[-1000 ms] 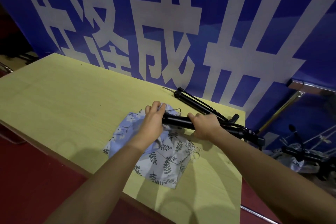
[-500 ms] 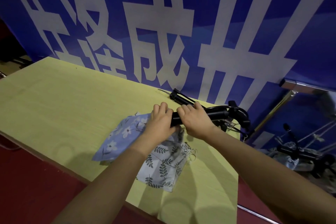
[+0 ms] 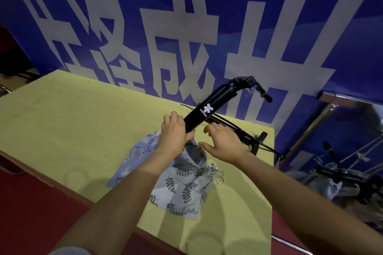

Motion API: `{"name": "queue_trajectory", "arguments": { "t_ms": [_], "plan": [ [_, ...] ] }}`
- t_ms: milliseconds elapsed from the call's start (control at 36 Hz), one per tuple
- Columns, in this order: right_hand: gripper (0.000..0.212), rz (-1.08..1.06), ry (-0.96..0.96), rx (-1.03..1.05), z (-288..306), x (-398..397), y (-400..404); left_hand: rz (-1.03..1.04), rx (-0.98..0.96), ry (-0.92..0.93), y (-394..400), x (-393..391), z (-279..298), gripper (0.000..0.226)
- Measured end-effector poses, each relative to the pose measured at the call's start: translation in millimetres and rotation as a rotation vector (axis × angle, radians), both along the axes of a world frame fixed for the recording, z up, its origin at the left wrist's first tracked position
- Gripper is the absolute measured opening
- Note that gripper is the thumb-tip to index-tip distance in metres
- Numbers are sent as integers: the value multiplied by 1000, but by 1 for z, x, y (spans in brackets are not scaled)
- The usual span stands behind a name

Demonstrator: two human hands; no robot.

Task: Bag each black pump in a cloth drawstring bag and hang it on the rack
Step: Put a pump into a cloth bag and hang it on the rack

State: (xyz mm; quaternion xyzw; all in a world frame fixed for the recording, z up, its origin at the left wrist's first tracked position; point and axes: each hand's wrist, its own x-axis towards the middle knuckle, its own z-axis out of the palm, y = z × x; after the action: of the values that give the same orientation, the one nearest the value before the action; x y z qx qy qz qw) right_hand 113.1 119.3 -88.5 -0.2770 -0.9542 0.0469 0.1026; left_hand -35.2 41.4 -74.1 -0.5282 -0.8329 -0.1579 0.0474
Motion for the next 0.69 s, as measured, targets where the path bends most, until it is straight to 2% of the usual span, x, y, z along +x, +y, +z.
{"name": "queue_trajectory", "arguments": {
  "t_ms": [83,139,222,306,361,417,472,528,583,639,694],
  "plan": [
    [60,-56,-91,-119,-8,-5,-4,-18,70,-44,-3,2,5,43],
    [66,-92,-94,-169,-12,-8,-7,-29,120,-86,-6,3,8,42],
    [62,-119,-76,-205,-14,-10,-12,-41,175,-148,-9,4,14,42],
    [48,-112,-61,-202,-13,-11,-14,-45,240,-244,-12,4,21,40],
    [27,-67,35,-240,-11,-12,-15,-37,266,-296,-13,4,25,40],
    [11,-31,209,-373,-7,-13,-15,-28,290,-328,-15,3,27,39],
    [24,-47,369,-513,4,-14,-18,-13,325,-355,-18,1,27,38],
    [38,-67,466,-550,15,-15,-18,6,351,-372,-21,0,25,38],
    [31,-77,502,-527,24,-16,-15,22,353,-381,-23,-1,22,39],
    [15,-104,525,-538,31,-16,-13,33,339,-381,-27,-2,19,40],
    [16,-114,561,-583,38,-14,-14,30,324,-383,-30,-2,16,40]
  ]
}}
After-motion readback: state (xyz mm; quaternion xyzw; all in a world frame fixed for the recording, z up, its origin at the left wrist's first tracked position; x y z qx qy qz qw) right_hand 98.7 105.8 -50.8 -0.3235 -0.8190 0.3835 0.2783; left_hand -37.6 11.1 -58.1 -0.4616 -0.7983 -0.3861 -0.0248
